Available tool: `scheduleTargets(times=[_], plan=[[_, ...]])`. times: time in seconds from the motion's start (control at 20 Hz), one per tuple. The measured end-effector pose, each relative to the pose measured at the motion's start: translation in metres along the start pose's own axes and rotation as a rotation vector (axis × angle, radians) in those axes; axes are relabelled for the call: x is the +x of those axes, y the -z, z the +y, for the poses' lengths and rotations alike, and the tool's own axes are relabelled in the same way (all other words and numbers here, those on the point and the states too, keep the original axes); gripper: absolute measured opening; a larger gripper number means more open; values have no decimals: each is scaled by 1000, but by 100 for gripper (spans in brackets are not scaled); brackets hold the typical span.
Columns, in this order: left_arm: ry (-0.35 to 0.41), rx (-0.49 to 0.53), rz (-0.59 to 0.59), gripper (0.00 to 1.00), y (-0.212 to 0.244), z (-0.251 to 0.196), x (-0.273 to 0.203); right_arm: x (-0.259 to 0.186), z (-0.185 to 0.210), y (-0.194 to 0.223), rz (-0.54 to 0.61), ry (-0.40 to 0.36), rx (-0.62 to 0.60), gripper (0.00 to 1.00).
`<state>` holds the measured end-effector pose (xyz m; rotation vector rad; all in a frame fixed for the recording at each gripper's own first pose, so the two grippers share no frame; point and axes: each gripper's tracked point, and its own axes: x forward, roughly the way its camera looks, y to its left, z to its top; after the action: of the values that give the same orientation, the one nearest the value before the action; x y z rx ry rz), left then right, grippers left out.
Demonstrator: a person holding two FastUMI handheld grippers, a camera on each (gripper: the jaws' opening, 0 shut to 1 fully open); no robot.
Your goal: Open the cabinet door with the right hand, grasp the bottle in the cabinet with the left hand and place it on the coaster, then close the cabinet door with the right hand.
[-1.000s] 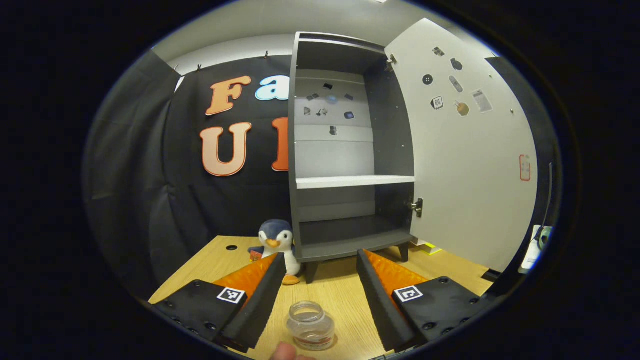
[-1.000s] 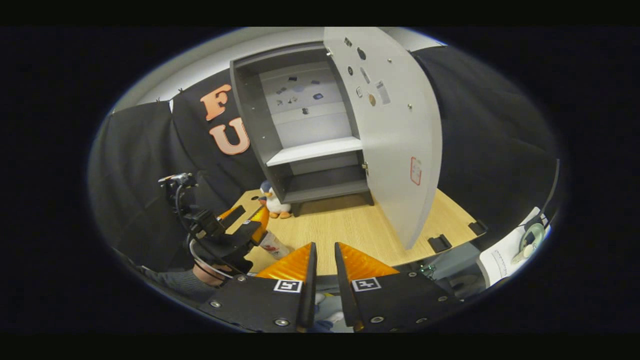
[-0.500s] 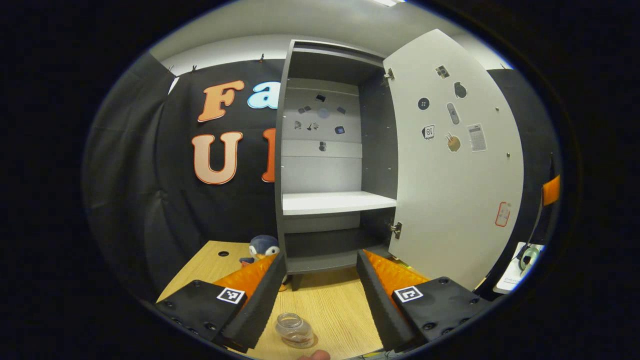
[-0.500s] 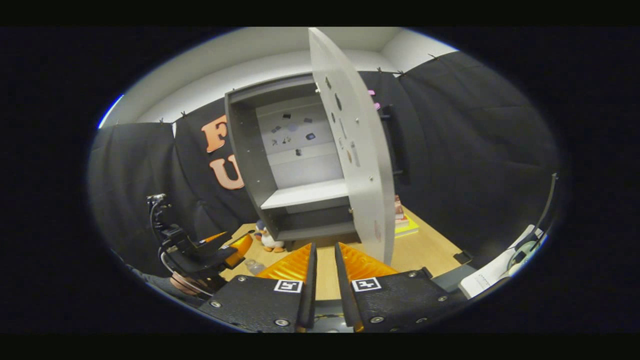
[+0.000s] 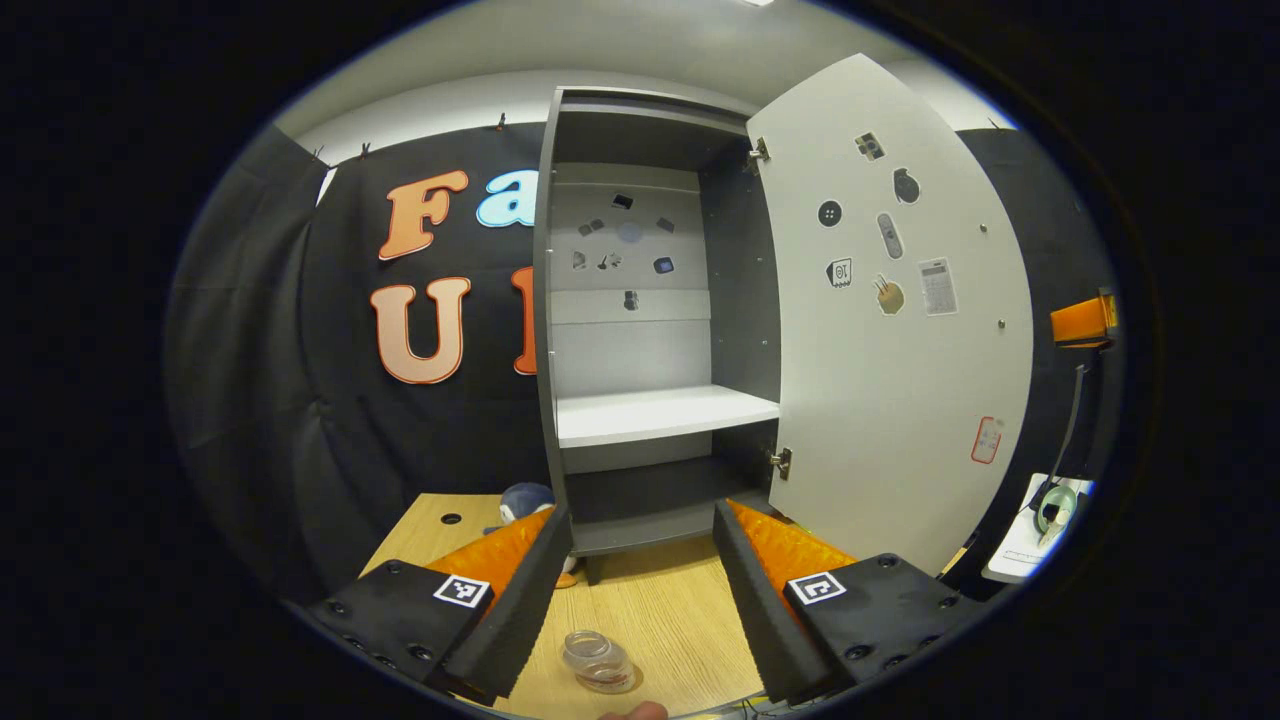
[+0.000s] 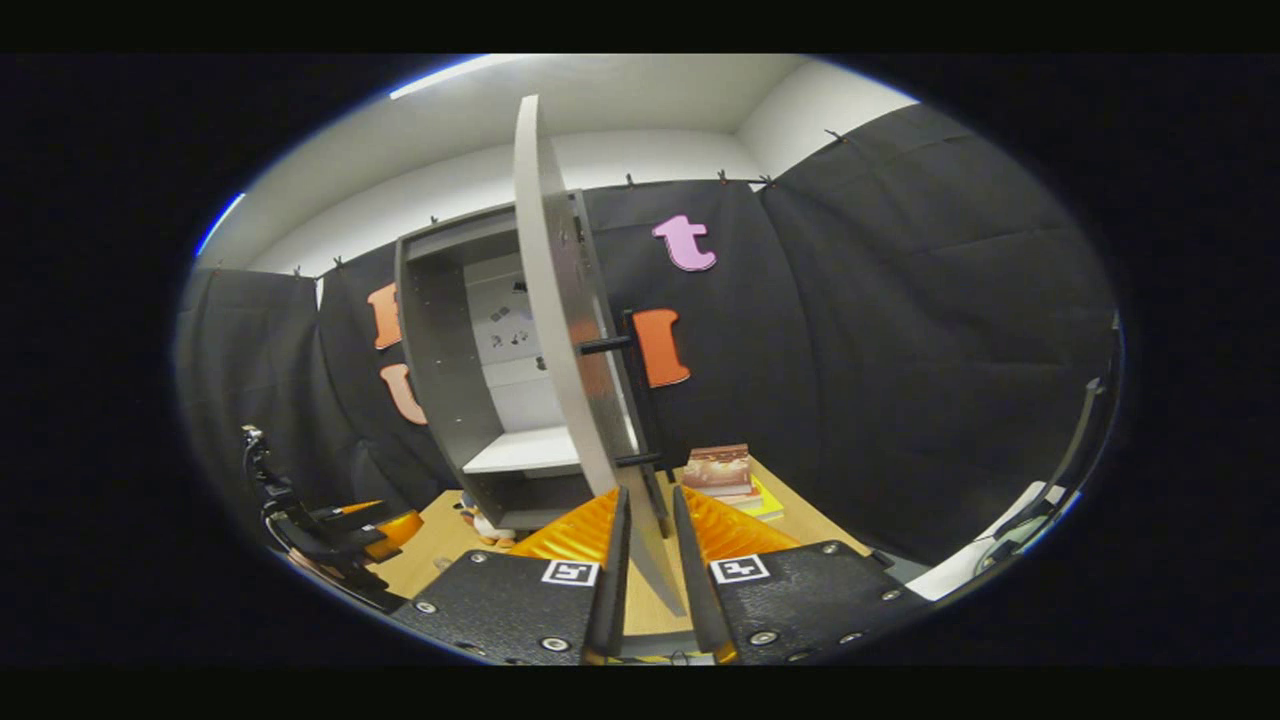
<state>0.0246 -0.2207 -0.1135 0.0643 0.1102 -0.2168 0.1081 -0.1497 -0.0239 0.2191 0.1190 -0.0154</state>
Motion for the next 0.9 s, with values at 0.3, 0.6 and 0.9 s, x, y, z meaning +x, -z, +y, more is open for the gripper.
scheduleTargets(times=[0.3, 0.6, 0.9], plan=[[-29, 22, 14, 94, 0, 12, -3, 31, -2, -1, 2, -44, -30, 36], [-44, -13, 45, 93, 10, 31, -2, 35, 3, -1, -23, -9, -105, 45], [-54, 0, 56, 93, 16, 45, 4, 34, 20, 4, -21, -21, -95, 45]])
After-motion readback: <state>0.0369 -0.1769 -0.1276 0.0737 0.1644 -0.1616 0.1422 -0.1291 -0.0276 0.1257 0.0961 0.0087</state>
